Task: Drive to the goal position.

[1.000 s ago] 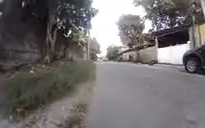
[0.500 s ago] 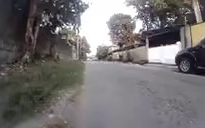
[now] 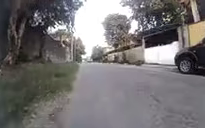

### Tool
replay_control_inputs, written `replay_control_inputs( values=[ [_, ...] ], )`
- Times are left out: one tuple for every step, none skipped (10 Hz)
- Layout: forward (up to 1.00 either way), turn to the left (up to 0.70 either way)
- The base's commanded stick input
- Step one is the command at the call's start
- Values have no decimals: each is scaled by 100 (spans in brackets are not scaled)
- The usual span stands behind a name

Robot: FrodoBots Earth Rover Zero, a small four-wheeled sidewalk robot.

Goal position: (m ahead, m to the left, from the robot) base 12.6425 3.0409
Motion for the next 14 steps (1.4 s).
replay_control_inputs(
  values=[
    [100,10],
    [100,10],
    [100,10],
    [100,10],
    [100,10],
    [100,10],
    [100,10],
    [100,10],
    [100,10],
    [100,10],
    [100,10],
    [100,10],
    [100,-10],
    [100,-30]
  ],
)
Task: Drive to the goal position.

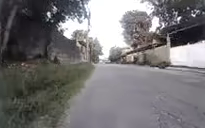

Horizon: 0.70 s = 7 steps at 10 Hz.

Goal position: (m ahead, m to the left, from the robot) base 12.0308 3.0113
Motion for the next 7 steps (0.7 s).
replay_control_inputs(
  values=[
    [100,-30],
    [100,-30],
    [100,-30],
    [100,-30],
    [100,-30],
    [100,-30],
    [100,-30]
  ],
)
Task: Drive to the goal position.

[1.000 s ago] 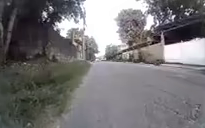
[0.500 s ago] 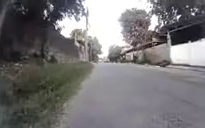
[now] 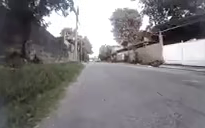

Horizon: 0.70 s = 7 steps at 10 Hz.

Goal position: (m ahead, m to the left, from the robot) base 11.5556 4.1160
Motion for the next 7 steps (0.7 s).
replay_control_inputs(
  values=[
    [100,-30],
    [100,-30],
    [100,-23],
    [100,10],
    [100,10],
    [100,10],
    [100,10]
  ],
)
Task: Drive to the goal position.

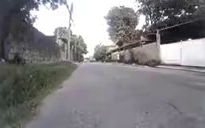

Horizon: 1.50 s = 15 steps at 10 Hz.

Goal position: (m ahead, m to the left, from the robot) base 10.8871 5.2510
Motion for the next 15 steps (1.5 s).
replay_control_inputs(
  values=[
    [100,-5],
    [100,-23],
    [100,-30],
    [100,-30],
    [100,-30],
    [100,-30],
    [100,-30],
    [100,-30],
    [100,-6],
    [100,10],
    [100,10],
    [100,10],
    [100,10],
    [100,10],
    [100,10]
  ],
)
